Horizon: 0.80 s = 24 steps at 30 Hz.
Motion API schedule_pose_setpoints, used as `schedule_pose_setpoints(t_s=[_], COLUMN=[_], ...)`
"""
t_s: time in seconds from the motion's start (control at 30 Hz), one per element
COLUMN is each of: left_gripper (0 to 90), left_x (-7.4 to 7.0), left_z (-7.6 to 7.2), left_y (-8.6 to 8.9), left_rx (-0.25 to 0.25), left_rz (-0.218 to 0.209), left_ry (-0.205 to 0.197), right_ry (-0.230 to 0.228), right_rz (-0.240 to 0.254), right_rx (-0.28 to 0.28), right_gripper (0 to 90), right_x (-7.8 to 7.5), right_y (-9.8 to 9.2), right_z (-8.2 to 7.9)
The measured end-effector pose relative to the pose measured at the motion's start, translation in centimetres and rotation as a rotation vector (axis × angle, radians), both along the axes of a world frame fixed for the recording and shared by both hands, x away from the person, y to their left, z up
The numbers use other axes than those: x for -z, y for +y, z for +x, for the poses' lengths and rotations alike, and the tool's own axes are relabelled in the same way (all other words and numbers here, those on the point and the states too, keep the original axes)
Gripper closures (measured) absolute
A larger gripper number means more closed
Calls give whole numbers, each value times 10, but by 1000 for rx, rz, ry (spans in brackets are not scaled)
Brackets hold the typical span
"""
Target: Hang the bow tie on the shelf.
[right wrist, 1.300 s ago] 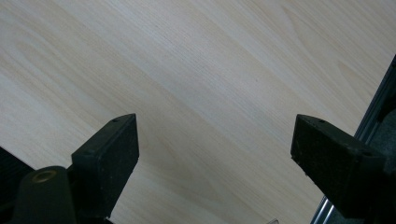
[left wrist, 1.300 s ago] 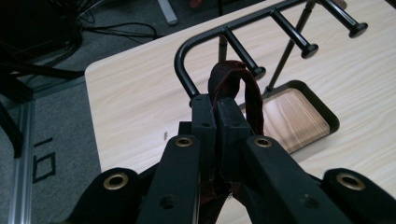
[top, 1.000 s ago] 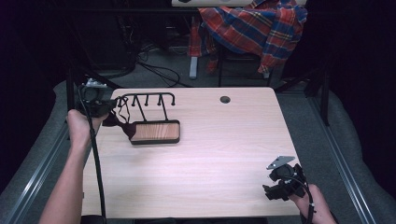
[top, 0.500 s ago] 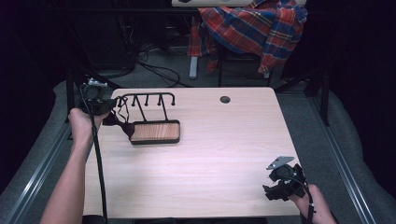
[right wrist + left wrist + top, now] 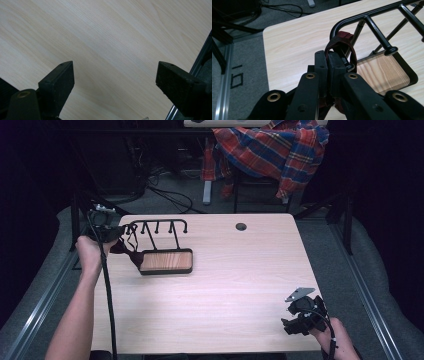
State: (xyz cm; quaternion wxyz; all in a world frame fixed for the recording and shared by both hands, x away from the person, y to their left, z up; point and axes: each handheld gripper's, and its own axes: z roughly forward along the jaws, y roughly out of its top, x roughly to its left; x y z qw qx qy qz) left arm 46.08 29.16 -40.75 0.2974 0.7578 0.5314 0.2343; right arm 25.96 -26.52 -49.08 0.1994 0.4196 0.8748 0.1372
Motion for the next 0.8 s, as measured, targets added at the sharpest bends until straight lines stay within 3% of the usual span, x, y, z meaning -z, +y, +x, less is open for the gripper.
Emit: schedule_pose_setpoints(t_s=[0.37,0.53,0.8], left_gripper=[870,869,865], left_x=[3,7,16], left_z=[3,3,6], left_y=[2,7,8], left_rx=[-9,-21,-26], left_rz=[8,-35,-38], left_ry=[20,21,42], right_ry=[-1,-6,-4], right_rz=[2,3,3], right_rx=[0,3,-5], right_gripper=[150,150,150], right_x=[0,0,1], right_y=[0,1,2], right_z=[0,-1,0])
